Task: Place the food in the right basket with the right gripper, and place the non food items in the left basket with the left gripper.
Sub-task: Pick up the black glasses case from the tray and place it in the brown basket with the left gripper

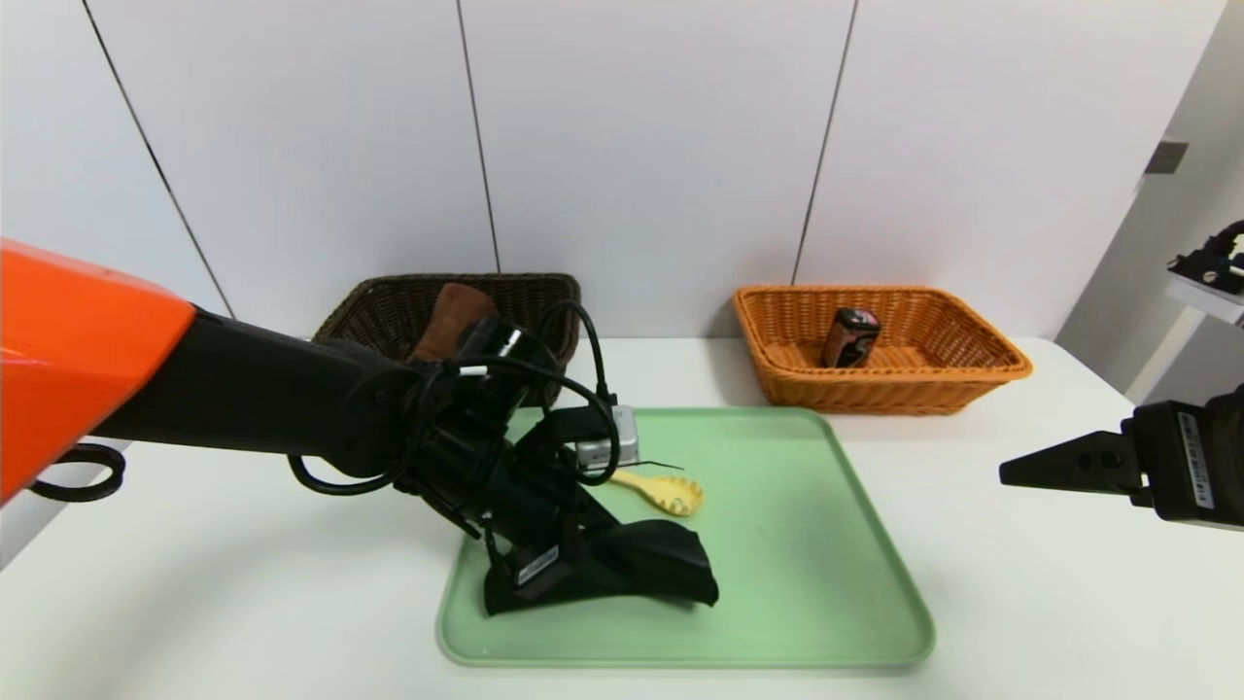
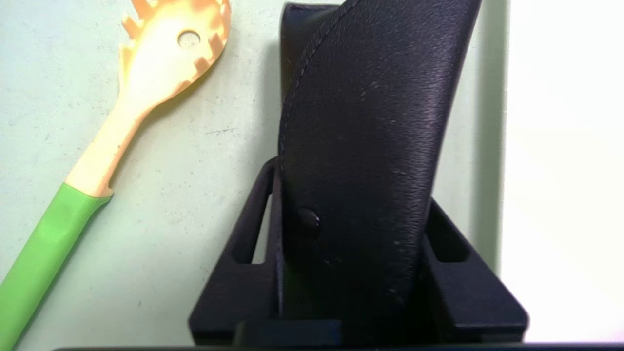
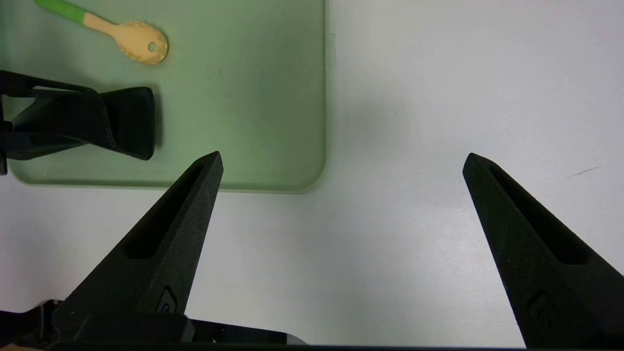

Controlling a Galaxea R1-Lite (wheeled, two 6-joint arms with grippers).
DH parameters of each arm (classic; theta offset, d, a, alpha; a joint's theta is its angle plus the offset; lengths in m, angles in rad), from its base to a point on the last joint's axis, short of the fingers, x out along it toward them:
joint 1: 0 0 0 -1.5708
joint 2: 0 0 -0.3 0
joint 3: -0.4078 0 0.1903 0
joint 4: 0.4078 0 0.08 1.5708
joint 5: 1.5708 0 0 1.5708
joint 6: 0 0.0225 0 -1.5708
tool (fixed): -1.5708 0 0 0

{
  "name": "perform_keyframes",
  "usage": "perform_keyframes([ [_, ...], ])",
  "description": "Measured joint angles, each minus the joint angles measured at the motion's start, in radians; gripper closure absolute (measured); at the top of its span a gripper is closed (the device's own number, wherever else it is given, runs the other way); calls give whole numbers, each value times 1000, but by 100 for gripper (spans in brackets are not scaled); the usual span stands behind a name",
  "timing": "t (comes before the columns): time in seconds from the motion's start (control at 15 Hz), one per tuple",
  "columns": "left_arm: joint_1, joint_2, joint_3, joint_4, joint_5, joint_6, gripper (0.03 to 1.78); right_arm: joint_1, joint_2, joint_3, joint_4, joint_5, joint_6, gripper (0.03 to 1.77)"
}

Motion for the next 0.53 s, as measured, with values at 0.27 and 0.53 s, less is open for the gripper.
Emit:
perform_keyframes([
  [0.27,21,-91,7,0,-1,-14,126,0,-1,0,0,0,0,9],
  [0.53,82,-199,7,-8,-2,-81,129,0,-2,-1,0,0,0,9],
])
